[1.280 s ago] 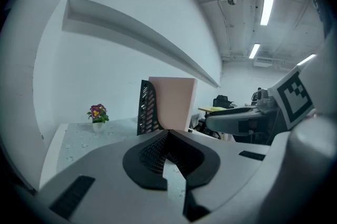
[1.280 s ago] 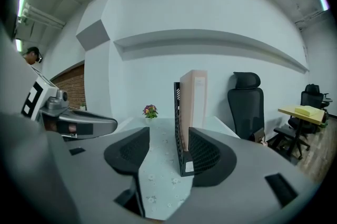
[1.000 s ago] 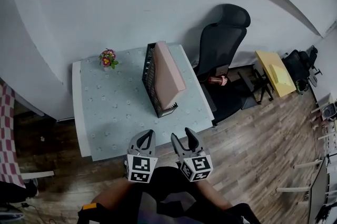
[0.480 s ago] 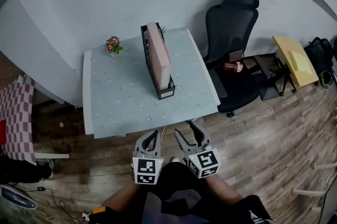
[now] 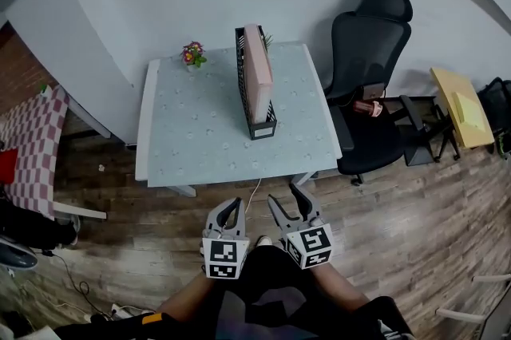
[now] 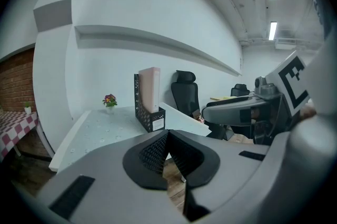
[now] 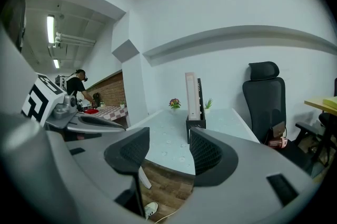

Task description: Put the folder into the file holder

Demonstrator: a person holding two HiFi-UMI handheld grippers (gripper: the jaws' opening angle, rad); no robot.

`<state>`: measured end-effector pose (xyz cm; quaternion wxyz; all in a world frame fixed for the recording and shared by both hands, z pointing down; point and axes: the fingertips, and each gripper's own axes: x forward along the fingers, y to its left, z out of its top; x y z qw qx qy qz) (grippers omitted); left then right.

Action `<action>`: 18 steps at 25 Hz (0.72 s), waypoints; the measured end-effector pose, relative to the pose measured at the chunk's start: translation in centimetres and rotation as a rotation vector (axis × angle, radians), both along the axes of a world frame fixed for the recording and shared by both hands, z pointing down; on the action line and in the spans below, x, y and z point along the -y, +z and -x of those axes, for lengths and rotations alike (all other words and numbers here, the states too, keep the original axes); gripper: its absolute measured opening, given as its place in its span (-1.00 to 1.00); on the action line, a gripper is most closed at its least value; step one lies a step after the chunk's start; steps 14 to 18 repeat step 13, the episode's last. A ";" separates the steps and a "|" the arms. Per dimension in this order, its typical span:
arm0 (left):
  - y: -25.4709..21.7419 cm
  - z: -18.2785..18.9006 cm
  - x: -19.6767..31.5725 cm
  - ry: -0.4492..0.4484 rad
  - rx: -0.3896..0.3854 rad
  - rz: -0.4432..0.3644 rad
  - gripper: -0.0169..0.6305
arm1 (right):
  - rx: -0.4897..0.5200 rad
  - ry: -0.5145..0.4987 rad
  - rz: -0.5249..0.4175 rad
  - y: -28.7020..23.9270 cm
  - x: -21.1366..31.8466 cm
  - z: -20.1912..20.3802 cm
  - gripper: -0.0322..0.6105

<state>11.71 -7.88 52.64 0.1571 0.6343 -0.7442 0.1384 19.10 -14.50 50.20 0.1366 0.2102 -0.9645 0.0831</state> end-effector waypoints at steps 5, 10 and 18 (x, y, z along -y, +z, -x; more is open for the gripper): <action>-0.5 -0.1 -0.2 0.000 0.007 -0.018 -0.93 | 0.003 -0.002 -0.013 -0.3 -0.5 -0.1 -0.16; -0.8 -0.1 0.1 0.013 0.011 -0.026 -0.93 | 0.004 0.007 -0.019 -0.5 -0.4 -0.1 -0.16; -0.9 -0.2 0.0 0.017 0.011 -0.030 -0.93 | 0.004 0.010 -0.023 -0.7 -0.5 -0.1 -0.16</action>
